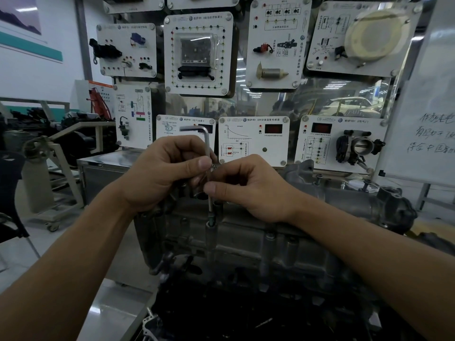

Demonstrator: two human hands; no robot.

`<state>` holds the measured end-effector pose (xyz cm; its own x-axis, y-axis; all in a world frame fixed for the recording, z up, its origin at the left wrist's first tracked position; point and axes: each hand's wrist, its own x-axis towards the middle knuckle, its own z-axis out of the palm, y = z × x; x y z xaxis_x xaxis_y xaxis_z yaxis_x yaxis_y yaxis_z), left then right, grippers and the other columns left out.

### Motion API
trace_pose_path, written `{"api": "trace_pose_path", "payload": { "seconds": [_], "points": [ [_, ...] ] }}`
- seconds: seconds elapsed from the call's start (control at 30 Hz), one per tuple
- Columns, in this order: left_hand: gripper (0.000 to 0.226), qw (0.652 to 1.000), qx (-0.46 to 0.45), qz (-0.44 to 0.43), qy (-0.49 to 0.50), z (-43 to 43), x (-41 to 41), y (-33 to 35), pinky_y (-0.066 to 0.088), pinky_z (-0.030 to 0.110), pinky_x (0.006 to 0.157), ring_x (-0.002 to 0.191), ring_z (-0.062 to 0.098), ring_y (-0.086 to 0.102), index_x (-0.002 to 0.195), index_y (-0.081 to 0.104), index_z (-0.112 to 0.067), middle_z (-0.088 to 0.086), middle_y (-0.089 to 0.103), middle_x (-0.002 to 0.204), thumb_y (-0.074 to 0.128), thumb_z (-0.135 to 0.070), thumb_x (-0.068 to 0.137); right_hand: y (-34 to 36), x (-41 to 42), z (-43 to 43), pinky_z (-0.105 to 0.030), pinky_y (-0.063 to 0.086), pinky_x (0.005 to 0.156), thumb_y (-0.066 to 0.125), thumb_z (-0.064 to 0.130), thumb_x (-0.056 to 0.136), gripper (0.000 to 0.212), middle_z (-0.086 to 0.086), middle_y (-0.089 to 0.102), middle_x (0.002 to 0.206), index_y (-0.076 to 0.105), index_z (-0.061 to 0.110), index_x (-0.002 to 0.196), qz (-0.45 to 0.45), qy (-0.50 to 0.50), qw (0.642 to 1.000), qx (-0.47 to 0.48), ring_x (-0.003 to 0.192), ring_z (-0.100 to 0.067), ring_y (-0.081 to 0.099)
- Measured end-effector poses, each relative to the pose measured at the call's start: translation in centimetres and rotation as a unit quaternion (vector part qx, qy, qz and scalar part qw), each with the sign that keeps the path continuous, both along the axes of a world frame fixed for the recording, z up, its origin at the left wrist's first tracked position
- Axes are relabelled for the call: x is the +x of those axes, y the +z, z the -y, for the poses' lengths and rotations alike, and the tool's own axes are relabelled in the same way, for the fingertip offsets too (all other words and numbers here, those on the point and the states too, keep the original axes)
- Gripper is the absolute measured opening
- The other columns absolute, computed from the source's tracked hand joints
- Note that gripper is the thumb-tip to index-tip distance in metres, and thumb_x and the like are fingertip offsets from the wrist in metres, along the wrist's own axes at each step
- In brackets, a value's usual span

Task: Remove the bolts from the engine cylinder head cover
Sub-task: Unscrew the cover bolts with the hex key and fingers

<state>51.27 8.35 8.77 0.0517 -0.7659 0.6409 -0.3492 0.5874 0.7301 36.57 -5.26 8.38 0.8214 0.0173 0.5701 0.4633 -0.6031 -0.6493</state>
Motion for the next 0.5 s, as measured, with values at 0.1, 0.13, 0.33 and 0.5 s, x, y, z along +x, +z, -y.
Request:
{"api": "trace_pose_path", "payload": {
  "seconds": [0.1, 0.13, 0.33, 0.5],
  "points": [
    [0.044, 1.000, -0.001, 0.001, 0.011, 0.01, -0.05, 0.05, 0.047, 0.022, 0.057, 0.052, 0.009, 0.054, 0.086, 0.056, -0.005, -0.004, 0.060, 0.058, 0.080, -0.041, 0.076, 0.00, -0.12, -0.36, -0.014, 0.050, 0.071, 0.075, 0.008, 0.085, 0.021, 0.016, 0.073, 0.077, 0.073, 0.029, 0.085, -0.006, -0.014, 1.000, -0.019, 0.072, 0.003, 0.065],
    [0.043, 1.000, -0.003, 0.004, 0.015, 0.02, -0.07, 0.01, 0.047, 0.022, 0.056, 0.052, 0.009, 0.054, 0.085, 0.056, -0.006, -0.005, 0.060, 0.058, 0.080, -0.041, 0.076, -0.03, -0.07, -0.34, -0.013, 0.049, 0.070, 0.076, 0.007, 0.084, 0.021, 0.017, 0.072, 0.075, 0.073, 0.028, 0.084, -0.006, -0.022, 0.999, -0.024, 0.071, 0.004, 0.064],
    [0.037, 1.000, -0.002, -0.004, -0.003, -0.08, -0.17, 0.13, 0.047, 0.023, 0.058, 0.053, 0.010, 0.052, 0.087, 0.067, -0.014, 0.007, 0.057, 0.064, 0.081, -0.045, 0.074, 0.07, -0.10, -0.25, -0.051, 0.055, 0.078, 0.071, 0.007, 0.089, 0.004, -0.022, 0.072, 0.086, 0.074, 0.005, 0.089, 0.006, -0.025, 0.999, -0.044, 0.079, -0.039, 0.066],
    [0.031, 0.999, 0.007, -0.023, -0.026, -0.28, -0.27, 0.10, 0.048, 0.021, 0.059, 0.053, 0.008, 0.053, 0.095, 0.075, -0.019, -0.003, 0.056, 0.057, 0.078, -0.043, 0.076, 0.14, -0.20, -0.27, -0.043, 0.043, 0.065, 0.062, 0.002, 0.094, 0.020, -0.021, 0.055, 0.067, 0.067, 0.002, 0.075, -0.017, -0.012, 0.998, -0.053, 0.065, -0.025, 0.048]
  ]
}}
